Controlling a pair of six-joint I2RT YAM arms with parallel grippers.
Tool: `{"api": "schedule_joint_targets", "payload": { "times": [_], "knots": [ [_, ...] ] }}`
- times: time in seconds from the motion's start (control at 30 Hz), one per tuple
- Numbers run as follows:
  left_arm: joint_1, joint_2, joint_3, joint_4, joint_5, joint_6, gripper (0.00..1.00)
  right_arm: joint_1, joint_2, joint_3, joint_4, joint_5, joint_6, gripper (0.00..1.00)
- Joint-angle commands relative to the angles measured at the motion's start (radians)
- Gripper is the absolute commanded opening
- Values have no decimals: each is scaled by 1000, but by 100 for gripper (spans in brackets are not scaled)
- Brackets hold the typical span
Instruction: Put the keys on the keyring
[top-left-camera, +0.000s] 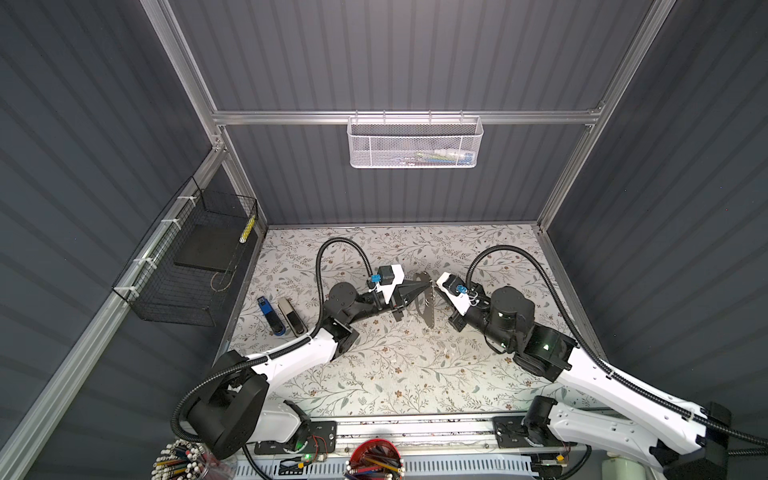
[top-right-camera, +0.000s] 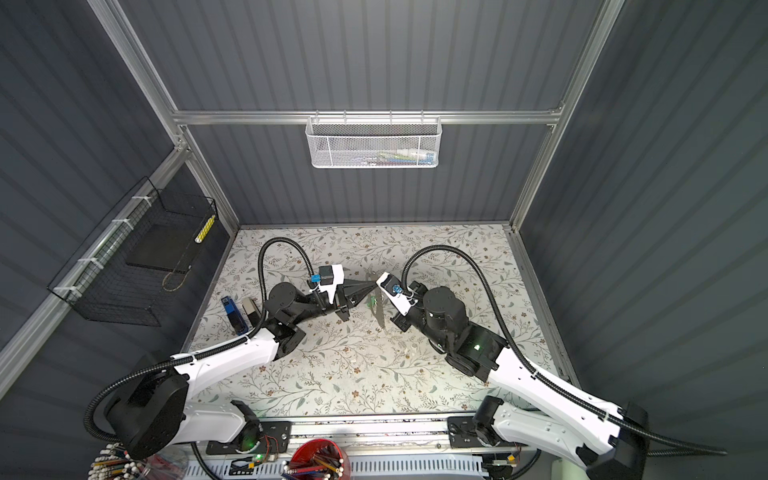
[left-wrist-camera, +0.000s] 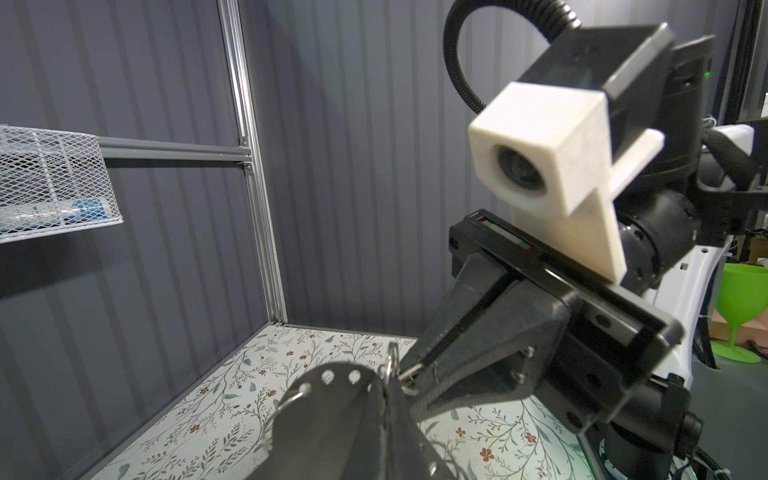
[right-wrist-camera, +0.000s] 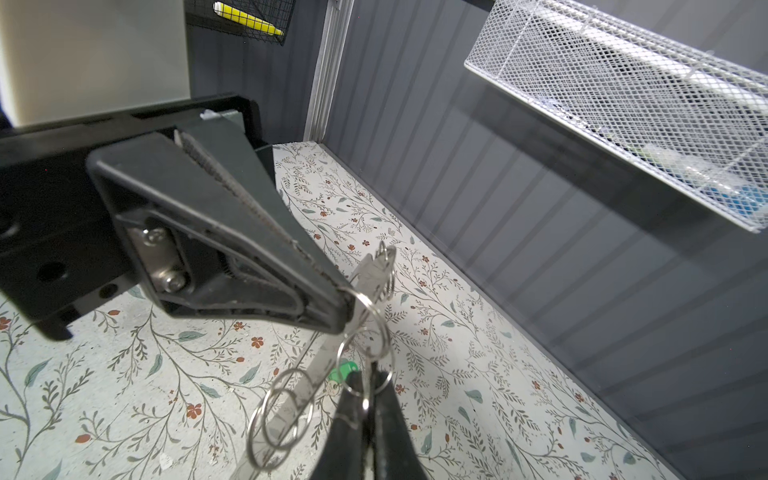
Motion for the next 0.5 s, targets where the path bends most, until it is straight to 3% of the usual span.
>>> {"api": "schedule_joint_targets", "payload": {
  "times": [0.0,0.3,0.47],
  "knots": [
    [-6,-31,1,-23,11,42,0,3,-28,-13,15,29,-1,0],
    [-5,-78,1,-110,-25,108,0,-8,-66,-35,-13,29,5,0],
    [-5,-73,14,-139,12,110,0,-10,-46,-29,-9,8,4,0]
  ]
}}
